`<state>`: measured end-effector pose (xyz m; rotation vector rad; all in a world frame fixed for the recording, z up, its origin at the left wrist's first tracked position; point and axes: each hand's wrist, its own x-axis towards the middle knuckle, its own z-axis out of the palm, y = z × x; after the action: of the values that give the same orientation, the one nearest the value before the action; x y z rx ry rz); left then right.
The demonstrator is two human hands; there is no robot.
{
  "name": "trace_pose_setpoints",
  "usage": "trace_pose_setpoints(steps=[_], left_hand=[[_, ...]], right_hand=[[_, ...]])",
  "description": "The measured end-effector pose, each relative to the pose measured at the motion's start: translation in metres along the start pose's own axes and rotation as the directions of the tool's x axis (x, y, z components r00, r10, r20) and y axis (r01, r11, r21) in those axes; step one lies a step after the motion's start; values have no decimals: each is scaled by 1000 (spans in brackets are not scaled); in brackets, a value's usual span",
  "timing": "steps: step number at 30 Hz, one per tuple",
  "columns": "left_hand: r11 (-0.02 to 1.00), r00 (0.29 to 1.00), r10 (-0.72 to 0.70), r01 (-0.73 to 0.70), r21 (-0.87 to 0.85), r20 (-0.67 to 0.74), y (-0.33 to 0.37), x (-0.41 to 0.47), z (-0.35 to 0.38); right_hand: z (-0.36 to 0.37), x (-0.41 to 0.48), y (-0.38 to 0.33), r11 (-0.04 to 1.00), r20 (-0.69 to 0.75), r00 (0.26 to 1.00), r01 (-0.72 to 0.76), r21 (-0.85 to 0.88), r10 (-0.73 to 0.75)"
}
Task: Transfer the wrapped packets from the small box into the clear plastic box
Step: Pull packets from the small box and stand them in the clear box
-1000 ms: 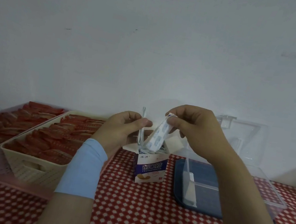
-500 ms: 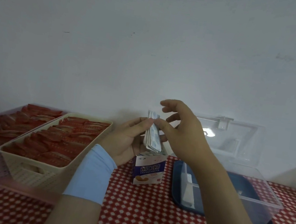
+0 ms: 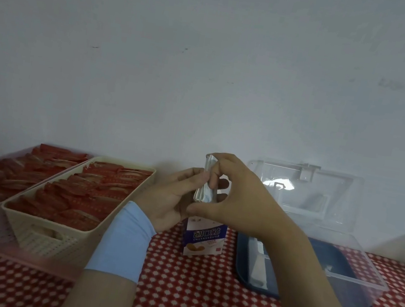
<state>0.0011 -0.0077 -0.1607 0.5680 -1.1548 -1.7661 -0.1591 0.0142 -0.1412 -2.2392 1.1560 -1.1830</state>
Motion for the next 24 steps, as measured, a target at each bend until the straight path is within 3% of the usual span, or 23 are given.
trace_pose_setpoints(steps=[7, 11, 13, 17, 21, 24], left_hand=[[999, 999, -1, 0, 54, 35, -2, -1, 0], [996, 999, -7, 2, 89, 50, -2, -4, -3], [997, 998, -20, 16, 81, 55, -2, -4, -5], [989, 995, -61, 49, 139, 82, -1, -6, -3], [976, 985, -130, 107, 191, 114, -1, -6, -1], [894, 991, -133, 128, 430, -19, 3, -1, 1]], right_hand=[[-5, -2, 2, 993, 125, 986, -112, 30, 107], [-17, -5, 1, 893, 129, 954, -300, 335, 272], [-22, -6, 5, 834, 121, 924, -380, 400, 363], [-25, -5, 15, 826, 209, 913, -407, 391, 351], [-28, -6, 16, 819, 191, 907, -420, 392, 374], [-31, -8, 17, 854, 127, 902, -432, 290, 413]])
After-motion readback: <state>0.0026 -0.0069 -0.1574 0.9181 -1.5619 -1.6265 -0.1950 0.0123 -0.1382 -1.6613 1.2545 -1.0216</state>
